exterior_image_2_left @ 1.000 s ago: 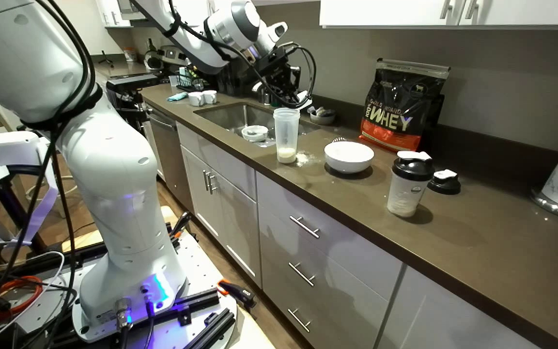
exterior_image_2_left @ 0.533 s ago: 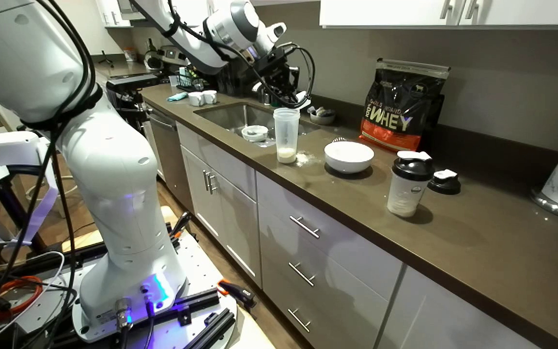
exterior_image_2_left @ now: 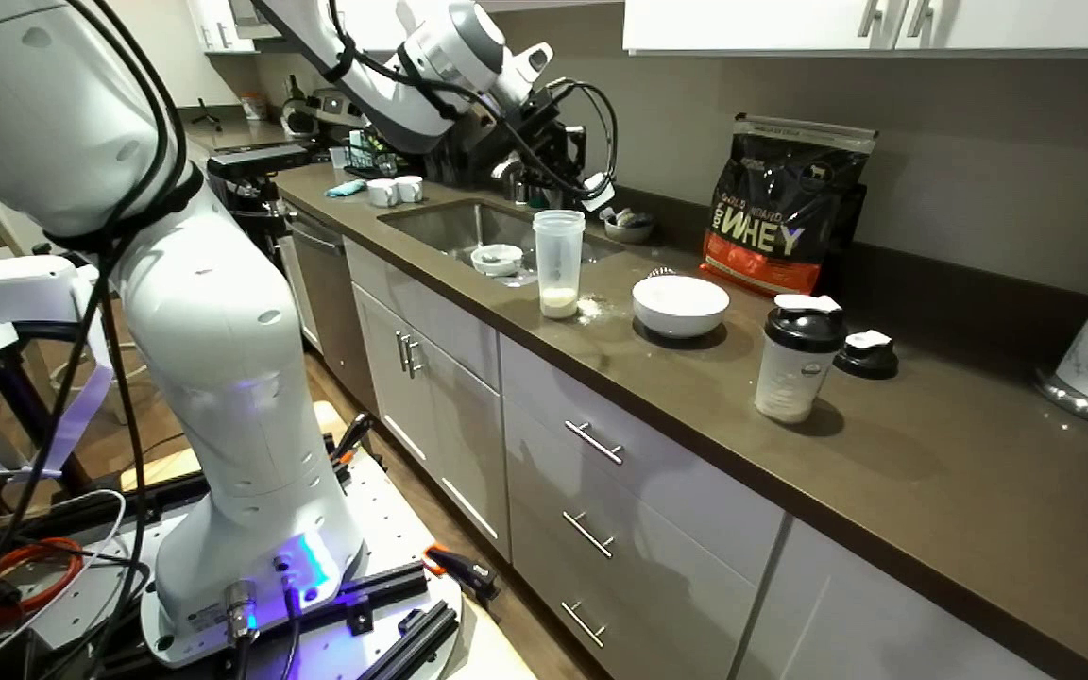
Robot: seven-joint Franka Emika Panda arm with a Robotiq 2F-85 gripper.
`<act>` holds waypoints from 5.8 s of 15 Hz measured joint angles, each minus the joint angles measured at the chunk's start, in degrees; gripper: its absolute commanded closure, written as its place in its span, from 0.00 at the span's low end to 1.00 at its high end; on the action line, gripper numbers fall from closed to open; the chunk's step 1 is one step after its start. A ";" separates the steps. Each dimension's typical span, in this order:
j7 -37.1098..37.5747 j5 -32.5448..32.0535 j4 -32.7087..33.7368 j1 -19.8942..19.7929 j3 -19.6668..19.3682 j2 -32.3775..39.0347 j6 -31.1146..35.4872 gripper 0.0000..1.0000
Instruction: Take a scoop of whey from the bowl and put it in the shaker bottle
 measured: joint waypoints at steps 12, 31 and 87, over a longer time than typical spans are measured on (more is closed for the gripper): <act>5.04 -1.40 -0.23 0.42 0.89 0.46 -0.63 0.99; 7.18 2.19 7.86 -0.36 -5.63 10.45 -9.19 0.99; -25.92 27.83 25.37 2.22 -15.00 29.60 -20.95 0.00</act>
